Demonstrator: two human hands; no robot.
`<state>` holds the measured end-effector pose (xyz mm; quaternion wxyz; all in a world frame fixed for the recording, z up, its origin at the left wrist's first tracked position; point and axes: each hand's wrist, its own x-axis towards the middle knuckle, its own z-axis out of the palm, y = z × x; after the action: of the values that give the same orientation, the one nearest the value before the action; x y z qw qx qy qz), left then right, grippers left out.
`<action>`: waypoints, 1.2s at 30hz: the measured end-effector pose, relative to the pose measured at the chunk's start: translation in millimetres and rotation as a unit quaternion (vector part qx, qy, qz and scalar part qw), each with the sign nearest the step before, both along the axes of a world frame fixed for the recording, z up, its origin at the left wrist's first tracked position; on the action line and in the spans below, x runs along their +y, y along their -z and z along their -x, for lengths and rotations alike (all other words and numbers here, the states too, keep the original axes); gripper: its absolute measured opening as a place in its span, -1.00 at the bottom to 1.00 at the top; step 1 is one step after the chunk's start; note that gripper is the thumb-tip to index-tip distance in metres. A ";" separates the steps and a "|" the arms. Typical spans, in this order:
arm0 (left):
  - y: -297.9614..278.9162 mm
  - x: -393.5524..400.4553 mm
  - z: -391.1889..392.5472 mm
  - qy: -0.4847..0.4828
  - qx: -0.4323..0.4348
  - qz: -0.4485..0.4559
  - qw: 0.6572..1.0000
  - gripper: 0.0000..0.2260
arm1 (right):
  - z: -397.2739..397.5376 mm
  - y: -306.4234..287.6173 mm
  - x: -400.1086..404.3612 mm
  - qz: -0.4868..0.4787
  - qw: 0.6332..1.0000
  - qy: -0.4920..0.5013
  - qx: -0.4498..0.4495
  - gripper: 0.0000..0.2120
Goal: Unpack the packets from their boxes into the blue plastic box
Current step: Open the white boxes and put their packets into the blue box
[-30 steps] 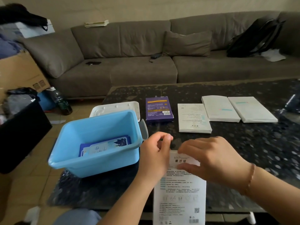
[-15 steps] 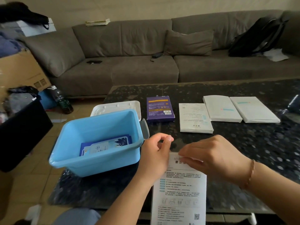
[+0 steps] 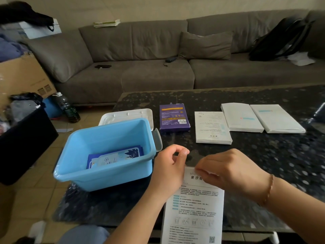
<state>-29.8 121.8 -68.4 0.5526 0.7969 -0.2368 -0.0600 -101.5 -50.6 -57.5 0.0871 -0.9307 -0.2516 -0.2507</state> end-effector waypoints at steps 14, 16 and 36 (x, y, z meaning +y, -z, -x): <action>-2.1 1.5 9.2 0.026 -0.065 0.023 0.997 -0.86 | 12.2 -8.5 22.7 0.079 0.982 0.127 0.113 -0.76; -5.7 2.3 8.6 0.036 -0.077 0.034 0.996 -0.86 | 13.2 -15.8 24.8 0.072 0.980 0.143 0.118 -0.90; -22.8 10.3 -10.7 0.013 -0.187 0.163 0.969 -0.91 | -9.6 -69.3 17.0 -0.183 0.957 0.045 0.221 -0.93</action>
<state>-19.1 132.1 -45.6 0.6202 0.6901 -0.3523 0.1220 -91.9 -33.6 11.8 0.2983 -0.9413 -0.1339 -0.0839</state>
